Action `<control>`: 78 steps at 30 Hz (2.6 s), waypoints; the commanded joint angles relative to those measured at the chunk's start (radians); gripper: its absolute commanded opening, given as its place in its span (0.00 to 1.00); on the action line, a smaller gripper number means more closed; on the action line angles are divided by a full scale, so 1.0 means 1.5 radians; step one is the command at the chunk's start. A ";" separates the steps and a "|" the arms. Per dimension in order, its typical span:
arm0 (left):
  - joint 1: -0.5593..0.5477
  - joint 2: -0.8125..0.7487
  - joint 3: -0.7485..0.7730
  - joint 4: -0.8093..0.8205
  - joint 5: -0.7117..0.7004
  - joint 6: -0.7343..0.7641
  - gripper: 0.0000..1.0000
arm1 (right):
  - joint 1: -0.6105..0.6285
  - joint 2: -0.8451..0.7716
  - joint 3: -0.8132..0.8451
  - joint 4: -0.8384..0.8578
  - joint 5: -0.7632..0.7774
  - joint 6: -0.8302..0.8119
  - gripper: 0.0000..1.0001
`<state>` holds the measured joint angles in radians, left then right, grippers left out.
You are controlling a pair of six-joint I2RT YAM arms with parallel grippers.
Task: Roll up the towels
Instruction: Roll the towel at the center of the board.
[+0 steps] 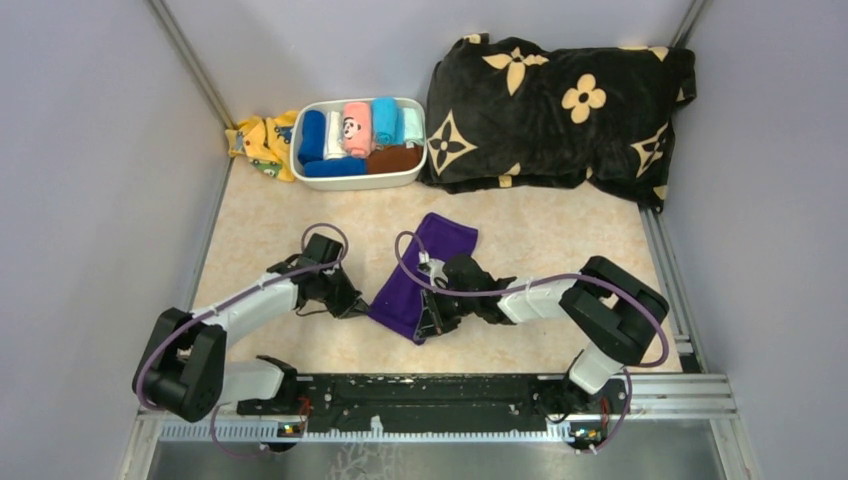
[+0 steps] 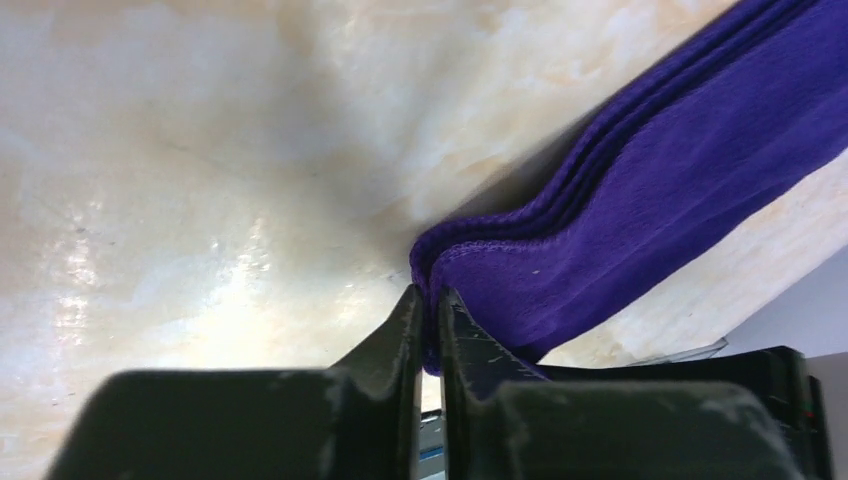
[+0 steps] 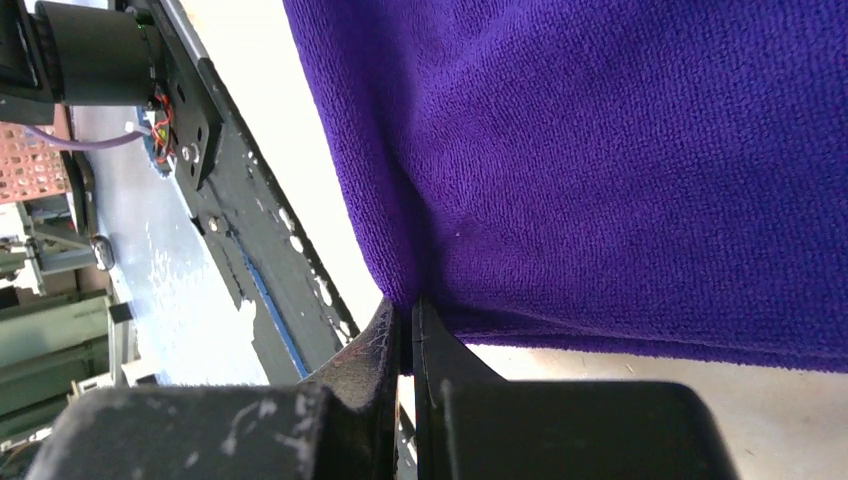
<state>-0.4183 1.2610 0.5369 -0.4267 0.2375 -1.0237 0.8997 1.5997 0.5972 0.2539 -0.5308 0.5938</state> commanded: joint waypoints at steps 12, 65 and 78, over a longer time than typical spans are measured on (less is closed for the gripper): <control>0.017 0.044 0.098 -0.053 -0.070 0.165 0.52 | -0.077 0.094 0.046 -0.038 -0.140 0.060 0.00; 0.029 0.066 -0.036 0.136 0.109 0.195 0.40 | 0.081 -0.110 0.216 -0.358 0.312 -0.210 0.36; 0.027 0.067 -0.038 0.131 0.100 0.189 0.39 | 0.268 0.017 0.275 -0.351 0.530 -0.305 0.36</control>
<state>-0.3744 1.3449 0.4942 -0.2230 0.4419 -0.7467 1.2667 1.5684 0.9440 -0.2764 0.1337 0.1970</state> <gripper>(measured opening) 0.390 0.359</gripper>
